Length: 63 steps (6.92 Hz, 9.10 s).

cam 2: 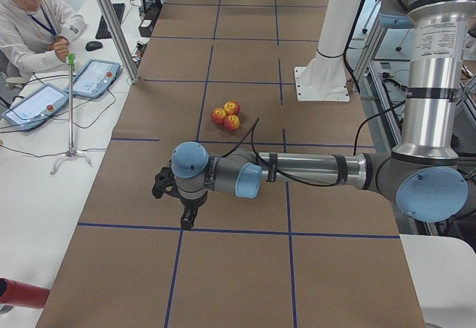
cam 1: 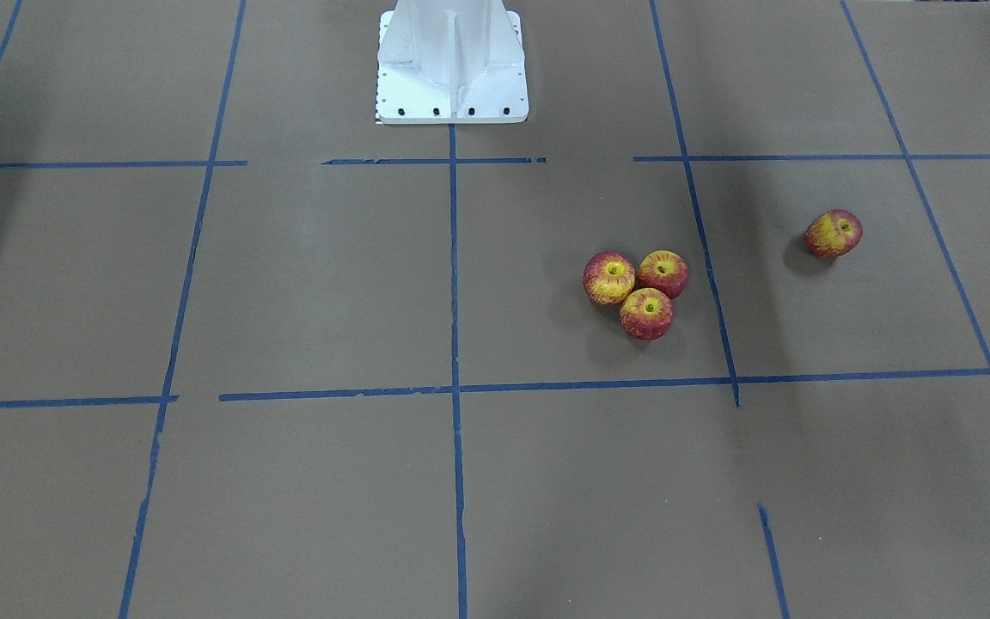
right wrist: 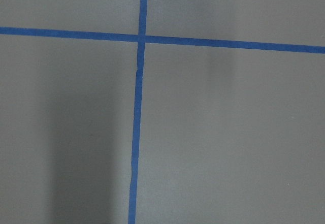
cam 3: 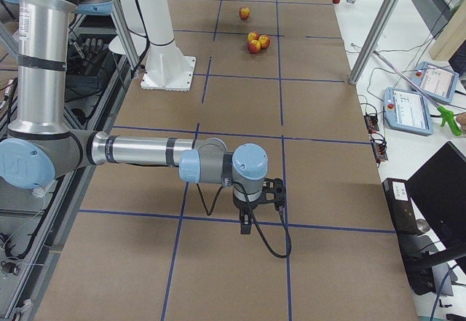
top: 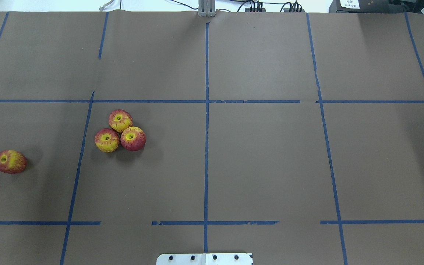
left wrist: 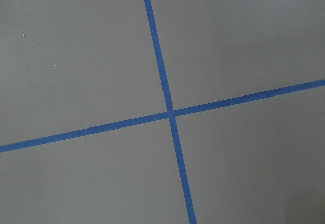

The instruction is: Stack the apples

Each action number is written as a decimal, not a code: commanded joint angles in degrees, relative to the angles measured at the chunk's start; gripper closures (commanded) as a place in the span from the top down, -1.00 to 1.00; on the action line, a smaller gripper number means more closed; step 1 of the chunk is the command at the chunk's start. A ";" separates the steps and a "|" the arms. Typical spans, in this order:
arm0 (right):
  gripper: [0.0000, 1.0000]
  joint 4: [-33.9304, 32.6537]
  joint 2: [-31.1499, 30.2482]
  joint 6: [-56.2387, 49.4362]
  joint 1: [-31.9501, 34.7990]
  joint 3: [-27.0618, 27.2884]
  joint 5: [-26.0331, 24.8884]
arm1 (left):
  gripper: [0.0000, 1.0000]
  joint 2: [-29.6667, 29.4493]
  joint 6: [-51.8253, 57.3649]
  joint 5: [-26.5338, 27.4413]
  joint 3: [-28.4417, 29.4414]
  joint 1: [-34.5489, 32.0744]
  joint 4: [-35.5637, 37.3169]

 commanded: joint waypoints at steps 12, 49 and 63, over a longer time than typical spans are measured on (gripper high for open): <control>1.00 0.00 0.00 0.00 0.00 0.00 0.00 | 1.00 3.16 -54.89 8.65 -8.55 32.00 -19.90; 1.00 0.00 0.00 0.00 0.00 0.00 0.00 | -1.00 -22.32 -79.18 20.41 -13.12 49.52 5.15; 1.00 0.00 0.00 0.00 0.00 0.00 0.00 | 1.00 -13.49 -58.86 20.07 -23.39 38.73 4.54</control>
